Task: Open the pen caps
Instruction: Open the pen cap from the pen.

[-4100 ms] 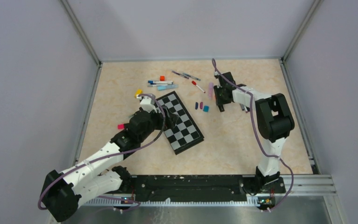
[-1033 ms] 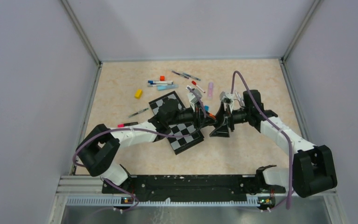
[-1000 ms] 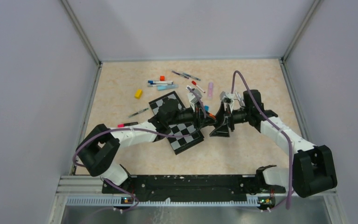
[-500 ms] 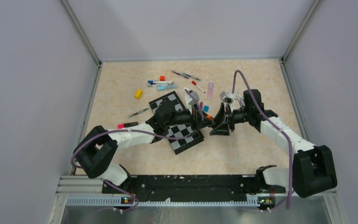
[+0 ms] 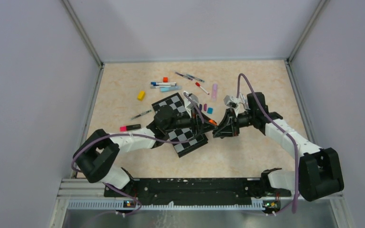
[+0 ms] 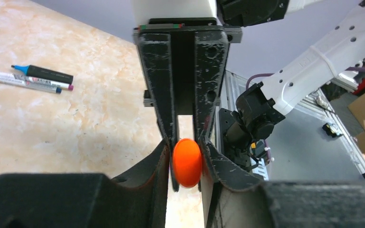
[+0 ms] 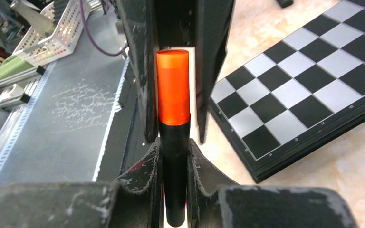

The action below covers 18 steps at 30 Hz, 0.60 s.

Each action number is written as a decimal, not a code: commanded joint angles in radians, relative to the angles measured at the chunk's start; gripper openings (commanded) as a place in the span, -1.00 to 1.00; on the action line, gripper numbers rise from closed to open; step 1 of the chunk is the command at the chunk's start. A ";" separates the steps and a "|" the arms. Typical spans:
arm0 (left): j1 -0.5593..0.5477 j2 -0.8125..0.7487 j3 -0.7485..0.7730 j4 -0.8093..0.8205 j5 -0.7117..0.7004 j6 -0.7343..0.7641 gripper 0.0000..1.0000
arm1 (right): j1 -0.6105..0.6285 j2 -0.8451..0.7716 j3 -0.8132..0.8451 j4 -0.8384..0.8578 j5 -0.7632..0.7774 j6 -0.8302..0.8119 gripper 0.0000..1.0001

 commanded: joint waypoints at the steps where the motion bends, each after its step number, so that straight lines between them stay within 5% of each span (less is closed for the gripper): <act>1: 0.043 -0.057 -0.051 0.196 -0.040 -0.089 -0.23 | 0.006 0.004 0.039 -0.065 -0.041 -0.072 -1.00; 5: 0.057 -0.067 -0.080 0.260 -0.055 -0.143 0.04 | 0.005 0.009 0.041 -0.057 -0.049 -0.057 -1.00; 18: 0.043 -0.023 -0.091 0.294 -0.048 -0.220 0.19 | 0.001 0.012 0.033 -0.009 -0.051 -0.003 -1.00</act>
